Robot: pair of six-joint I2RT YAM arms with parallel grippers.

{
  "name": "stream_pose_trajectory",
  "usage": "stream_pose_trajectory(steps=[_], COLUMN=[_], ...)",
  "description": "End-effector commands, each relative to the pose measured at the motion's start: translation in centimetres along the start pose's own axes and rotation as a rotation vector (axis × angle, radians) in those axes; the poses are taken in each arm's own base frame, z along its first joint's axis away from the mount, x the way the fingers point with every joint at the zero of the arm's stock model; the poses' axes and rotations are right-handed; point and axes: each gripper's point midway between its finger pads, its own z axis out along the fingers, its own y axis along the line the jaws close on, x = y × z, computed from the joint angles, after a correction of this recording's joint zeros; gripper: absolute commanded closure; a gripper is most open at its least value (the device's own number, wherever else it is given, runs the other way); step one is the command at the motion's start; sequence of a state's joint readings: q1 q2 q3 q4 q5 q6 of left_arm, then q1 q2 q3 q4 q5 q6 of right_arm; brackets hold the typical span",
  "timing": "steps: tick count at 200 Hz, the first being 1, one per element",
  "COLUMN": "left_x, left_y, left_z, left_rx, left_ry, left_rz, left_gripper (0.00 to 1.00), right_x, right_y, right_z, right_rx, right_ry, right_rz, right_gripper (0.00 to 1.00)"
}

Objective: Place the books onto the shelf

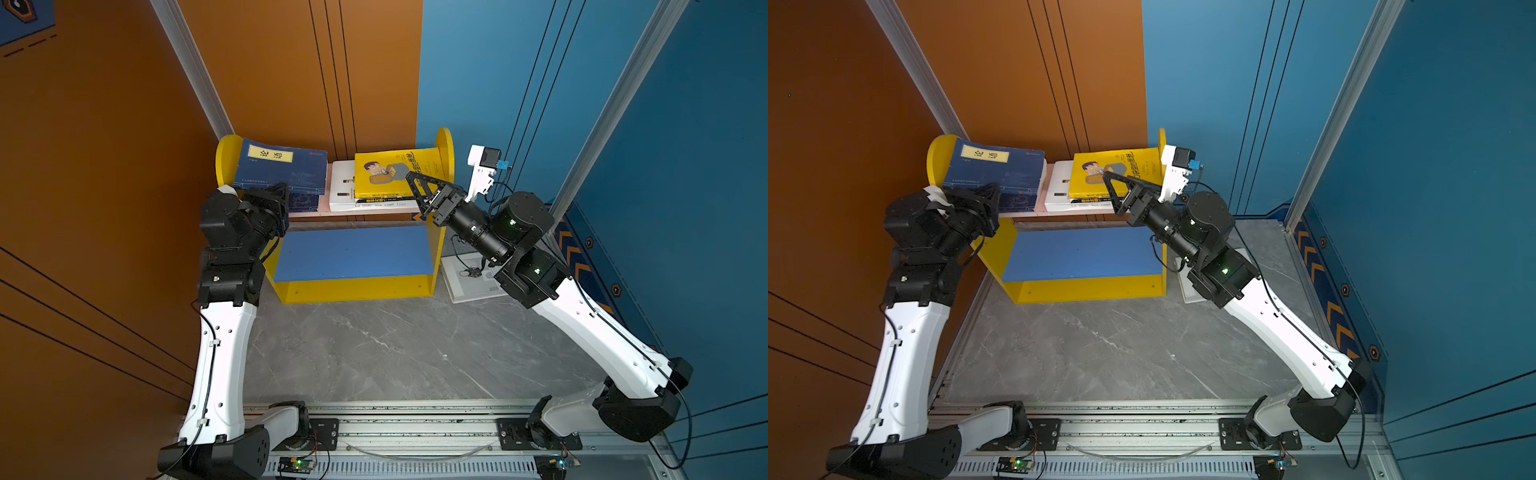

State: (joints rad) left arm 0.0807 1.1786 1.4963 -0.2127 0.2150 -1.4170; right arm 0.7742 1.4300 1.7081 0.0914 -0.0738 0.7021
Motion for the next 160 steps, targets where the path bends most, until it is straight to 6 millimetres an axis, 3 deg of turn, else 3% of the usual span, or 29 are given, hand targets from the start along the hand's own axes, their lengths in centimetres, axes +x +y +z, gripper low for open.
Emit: stream_pose_trajectory(steps=[1,29,160], left_x=[-0.3,-1.2,-2.2], left_y=[-1.3,-0.8,0.9], left_z=[-1.0,-2.0,-1.7], left_rx=[0.068,0.040,-0.063], left_ry=[-0.020,-0.083,-0.140], left_rz=[-0.016,-0.020,-0.069], left_gripper=[1.00,1.00,1.00], right_x=[-1.4,-1.4,-0.7], right_y=[0.9,0.8,0.0], right_z=[-0.8,-1.0,-1.3], right_rx=[-0.019,-0.015,0.016], right_ry=[-0.051,-0.052,-0.021], right_rz=[-0.024,-0.022,-0.023], right_gripper=[0.29,0.29,0.33])
